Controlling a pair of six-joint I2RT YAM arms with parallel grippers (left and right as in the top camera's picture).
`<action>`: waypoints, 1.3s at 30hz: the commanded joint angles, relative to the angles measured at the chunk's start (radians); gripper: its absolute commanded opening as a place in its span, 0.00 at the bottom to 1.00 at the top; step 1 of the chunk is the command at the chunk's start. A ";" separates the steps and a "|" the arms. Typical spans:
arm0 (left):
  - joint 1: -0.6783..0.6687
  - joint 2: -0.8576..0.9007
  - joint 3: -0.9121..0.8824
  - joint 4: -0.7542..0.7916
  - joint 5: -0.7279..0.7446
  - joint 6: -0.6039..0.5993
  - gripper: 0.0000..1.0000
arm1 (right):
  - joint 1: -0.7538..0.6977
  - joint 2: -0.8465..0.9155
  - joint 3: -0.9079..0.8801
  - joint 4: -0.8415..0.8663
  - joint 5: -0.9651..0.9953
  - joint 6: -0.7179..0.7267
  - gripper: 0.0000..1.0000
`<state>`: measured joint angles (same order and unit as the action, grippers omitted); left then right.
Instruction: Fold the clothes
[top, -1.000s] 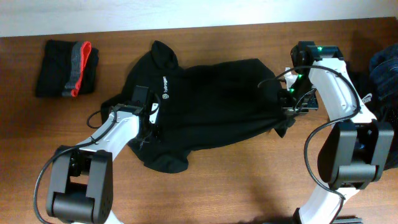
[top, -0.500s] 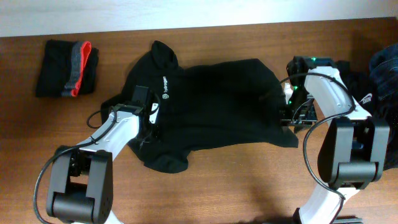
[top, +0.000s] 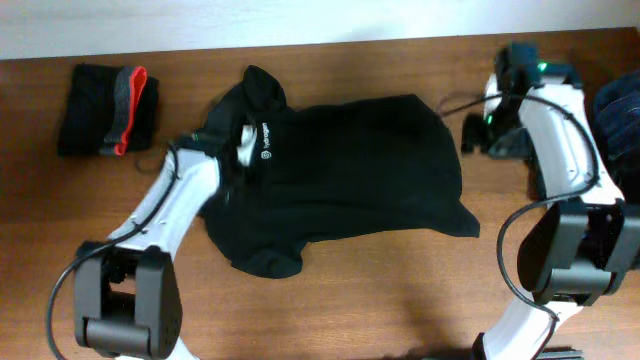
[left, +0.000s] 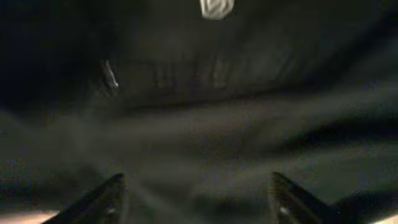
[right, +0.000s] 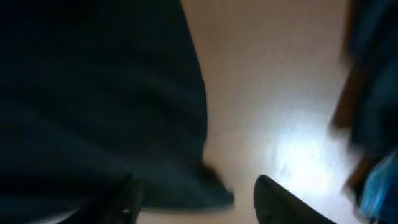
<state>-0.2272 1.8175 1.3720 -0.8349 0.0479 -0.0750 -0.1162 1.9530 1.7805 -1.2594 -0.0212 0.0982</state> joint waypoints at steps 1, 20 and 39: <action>0.003 -0.018 0.196 0.002 0.015 0.002 0.87 | 0.005 -0.021 0.087 0.082 -0.032 -0.027 0.73; 0.027 0.275 0.285 0.338 -0.007 0.057 0.92 | 0.035 0.184 0.078 0.450 -0.207 -0.336 0.92; 0.027 0.395 0.283 0.439 -0.003 0.064 0.91 | 0.118 0.349 0.076 0.568 -0.211 -0.443 0.93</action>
<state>-0.2016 2.2028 1.6550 -0.4049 0.0372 -0.0261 -0.0265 2.2807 1.8549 -0.7097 -0.2134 -0.3241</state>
